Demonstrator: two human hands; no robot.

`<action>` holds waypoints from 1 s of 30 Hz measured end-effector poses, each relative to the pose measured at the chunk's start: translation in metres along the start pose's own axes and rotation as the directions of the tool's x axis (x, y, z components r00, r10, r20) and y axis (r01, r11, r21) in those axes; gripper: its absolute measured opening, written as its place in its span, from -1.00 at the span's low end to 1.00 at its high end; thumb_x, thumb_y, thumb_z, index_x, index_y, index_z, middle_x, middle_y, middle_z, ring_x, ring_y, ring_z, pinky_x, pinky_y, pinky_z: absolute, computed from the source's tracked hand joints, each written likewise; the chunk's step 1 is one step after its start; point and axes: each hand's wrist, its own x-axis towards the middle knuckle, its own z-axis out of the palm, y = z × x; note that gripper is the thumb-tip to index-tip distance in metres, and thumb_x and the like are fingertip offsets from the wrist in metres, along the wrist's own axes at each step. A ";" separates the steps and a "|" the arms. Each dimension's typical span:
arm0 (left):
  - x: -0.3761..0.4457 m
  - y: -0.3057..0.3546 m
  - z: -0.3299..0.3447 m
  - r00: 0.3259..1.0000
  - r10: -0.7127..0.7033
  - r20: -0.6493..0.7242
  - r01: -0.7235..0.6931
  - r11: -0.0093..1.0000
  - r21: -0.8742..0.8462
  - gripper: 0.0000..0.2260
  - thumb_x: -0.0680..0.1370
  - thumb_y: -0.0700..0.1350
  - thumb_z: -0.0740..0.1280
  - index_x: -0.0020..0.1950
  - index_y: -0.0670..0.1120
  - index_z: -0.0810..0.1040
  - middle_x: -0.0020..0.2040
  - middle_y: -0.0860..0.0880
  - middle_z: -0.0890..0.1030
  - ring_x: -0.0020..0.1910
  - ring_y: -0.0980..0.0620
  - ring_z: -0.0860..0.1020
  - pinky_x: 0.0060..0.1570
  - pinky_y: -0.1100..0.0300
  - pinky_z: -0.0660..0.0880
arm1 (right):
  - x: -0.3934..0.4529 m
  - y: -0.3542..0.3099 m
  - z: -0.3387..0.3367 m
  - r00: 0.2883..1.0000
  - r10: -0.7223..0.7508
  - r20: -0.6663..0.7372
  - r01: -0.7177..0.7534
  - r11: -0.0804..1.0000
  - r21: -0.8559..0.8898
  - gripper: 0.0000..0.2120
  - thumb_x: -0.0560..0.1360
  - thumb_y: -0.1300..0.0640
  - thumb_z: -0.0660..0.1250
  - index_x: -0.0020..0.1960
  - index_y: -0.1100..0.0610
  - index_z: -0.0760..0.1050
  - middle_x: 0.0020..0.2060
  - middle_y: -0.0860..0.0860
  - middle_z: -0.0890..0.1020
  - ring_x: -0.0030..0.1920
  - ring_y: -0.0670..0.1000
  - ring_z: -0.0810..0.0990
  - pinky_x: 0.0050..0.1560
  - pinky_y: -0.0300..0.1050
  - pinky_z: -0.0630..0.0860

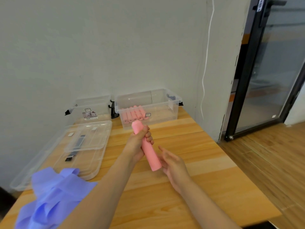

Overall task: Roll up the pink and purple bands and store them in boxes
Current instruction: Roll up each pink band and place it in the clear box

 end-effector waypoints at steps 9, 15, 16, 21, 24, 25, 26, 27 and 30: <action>-0.019 0.021 0.022 0.996 -0.041 0.082 0.031 0.992 0.121 -0.89 0.50 -0.13 0.27 -0.18 -0.14 0.43 -0.48 0.02 0.46 -0.51 0.12 0.45 -0.40 0.26 0.52 | -0.012 -0.031 0.008 0.952 0.122 0.281 -0.125 0.992 -0.006 -0.80 0.49 0.24 0.22 -0.02 0.36 0.52 -0.24 0.17 0.66 -0.24 0.05 0.65 -0.17 -0.17 0.58; -0.020 0.026 0.030 0.998 -0.044 -0.047 0.053 0.975 0.216 -0.88 0.49 -0.10 0.32 -0.16 -0.15 0.48 -0.25 -0.04 0.56 -0.27 0.03 0.55 -0.26 0.13 0.54 | -0.014 -0.041 0.008 0.987 0.073 0.144 -0.058 0.992 -0.109 -0.95 0.44 0.31 0.33 -0.18 0.25 0.56 -0.34 0.10 0.62 -0.37 -0.05 0.58 -0.35 -0.25 0.51; -0.019 0.029 0.031 0.995 -0.054 -0.080 0.072 0.969 0.238 -0.87 0.49 -0.09 0.33 -0.18 -0.14 0.48 -0.25 -0.04 0.52 -0.27 0.03 0.50 -0.25 0.12 0.50 | -0.012 -0.044 0.007 0.988 0.077 0.134 -0.060 0.991 -0.122 -0.94 0.44 0.31 0.33 -0.19 0.24 0.56 -0.35 0.08 0.62 -0.37 -0.06 0.58 -0.37 -0.25 0.50; 0.014 0.041 0.029 0.992 -0.058 -0.112 0.084 0.965 0.247 -0.83 0.50 -0.16 0.34 0.05 -0.18 0.48 -0.19 -0.07 0.53 -0.21 0.01 0.50 -0.22 0.09 0.49 | 0.023 -0.049 0.009 1.000 -0.009 0.022 0.015 0.955 -0.297 -0.93 0.38 0.32 0.41 -0.14 0.23 0.62 -0.31 0.07 0.63 -0.29 -0.02 0.55 -0.22 -0.19 0.45; 0.056 0.045 0.013 0.997 0.020 -0.077 -0.007 0.985 0.171 -0.69 0.55 -0.20 0.28 0.28 -0.17 0.38 0.12 -0.17 0.53 0.06 -0.09 0.54 -0.08 0.02 0.53 | 0.060 -0.050 0.010 0.996 -0.083 -0.039 0.062 0.923 -0.381 -0.92 0.39 0.29 0.42 -0.11 0.24 0.63 -0.36 -0.01 0.61 -0.33 -0.08 0.52 -0.30 -0.29 0.41; 0.072 0.045 0.008 0.994 0.065 -0.085 -0.047 0.979 0.196 -0.71 0.57 -0.21 0.25 0.28 -0.13 0.39 0.16 -0.18 0.52 0.11 -0.13 0.53 -0.04 -0.02 0.54 | 0.074 -0.052 0.011 0.994 -0.111 -0.018 0.091 0.891 -0.444 -0.95 0.40 0.28 0.42 -0.16 0.19 0.64 -0.37 -0.03 0.60 -0.35 -0.11 0.50 -0.34 -0.32 0.37; 0.088 0.046 0.005 0.987 0.117 -0.106 -0.087 0.964 0.251 -0.78 0.58 -0.23 0.23 0.22 -0.08 0.42 0.13 -0.17 0.53 0.10 -0.15 0.54 -0.01 -0.06 0.55 | 0.091 -0.052 0.014 0.990 -0.138 0.021 0.129 0.847 -0.515 -0.94 0.42 0.26 0.40 -0.20 0.15 0.63 -0.39 -0.06 0.58 -0.36 -0.14 0.47 -0.36 -0.33 0.34; 0.106 0.048 0.002 0.977 0.169 -0.129 -0.120 0.939 0.324 -0.83 0.58 -0.24 0.22 0.12 -0.03 0.47 0.06 -0.14 0.56 0.06 -0.15 0.56 0.01 -0.09 0.55 | 0.109 -0.053 0.017 0.986 -0.154 0.060 0.161 0.807 -0.568 -0.90 0.45 0.23 0.38 -0.24 0.13 0.61 -0.41 -0.09 0.55 -0.38 -0.17 0.45 -0.37 -0.31 0.32; 0.168 0.058 -0.007 0.951 0.268 -0.155 -0.158 0.851 0.501 -0.80 0.57 -0.23 0.22 -0.08 0.09 0.50 -0.04 -0.06 0.57 -0.02 -0.08 0.55 0.02 -0.04 0.52 | 0.166 -0.056 0.028 0.977 -0.179 0.119 0.214 0.769 -0.602 -0.65 0.54 0.07 0.27 -0.32 0.29 0.49 -0.43 -0.01 0.45 -0.40 -0.11 0.38 -0.32 -0.15 0.28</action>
